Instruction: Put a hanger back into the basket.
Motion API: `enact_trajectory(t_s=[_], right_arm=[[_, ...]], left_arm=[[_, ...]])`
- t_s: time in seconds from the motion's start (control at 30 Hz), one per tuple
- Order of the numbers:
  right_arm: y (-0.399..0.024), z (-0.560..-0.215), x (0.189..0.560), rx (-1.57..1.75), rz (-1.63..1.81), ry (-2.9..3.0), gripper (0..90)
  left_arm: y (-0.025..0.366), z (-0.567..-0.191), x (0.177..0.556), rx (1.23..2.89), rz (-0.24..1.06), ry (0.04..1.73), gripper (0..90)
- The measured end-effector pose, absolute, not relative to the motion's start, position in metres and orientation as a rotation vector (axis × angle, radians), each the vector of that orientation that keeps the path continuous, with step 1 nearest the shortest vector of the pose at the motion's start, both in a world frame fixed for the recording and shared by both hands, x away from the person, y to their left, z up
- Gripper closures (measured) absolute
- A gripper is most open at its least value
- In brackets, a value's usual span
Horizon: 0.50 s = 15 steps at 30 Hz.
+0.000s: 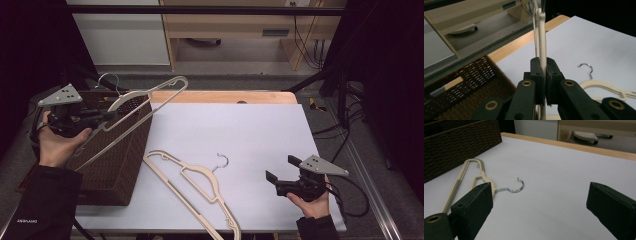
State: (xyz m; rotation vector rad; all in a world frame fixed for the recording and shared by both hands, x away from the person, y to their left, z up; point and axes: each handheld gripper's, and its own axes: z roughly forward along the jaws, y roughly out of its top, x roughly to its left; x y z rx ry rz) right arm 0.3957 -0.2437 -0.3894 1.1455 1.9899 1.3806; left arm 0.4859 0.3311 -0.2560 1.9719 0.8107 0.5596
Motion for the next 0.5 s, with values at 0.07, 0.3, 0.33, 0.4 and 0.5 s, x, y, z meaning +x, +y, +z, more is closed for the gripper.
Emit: enact_trajectory(t_s=[0.07,0.3,0.33,0.4,0.5], right_arm=[[-0.243,-0.390,0.396,1.146,1.380,1.992,7.1],[-0.242,-0.390,0.396,1.147,1.379,1.992,7.1],[-0.242,-0.390,0.396,1.147,1.377,1.993,7.1],[-0.243,-0.390,0.396,1.146,1.376,1.996,7.1],[-0.243,-0.390,0.396,1.142,1.374,1.999,7.1]], left_arm=[[0.342,-0.262,0.489,1.978,0.580,0.831,86.2],[0.376,-0.282,0.495,1.933,0.594,0.920,86.2],[0.380,-0.283,0.495,1.930,0.593,0.925,86.2],[0.388,-0.286,0.495,1.930,0.602,0.940,86.2],[0.398,-0.289,0.494,1.943,0.616,0.949,86.2]])
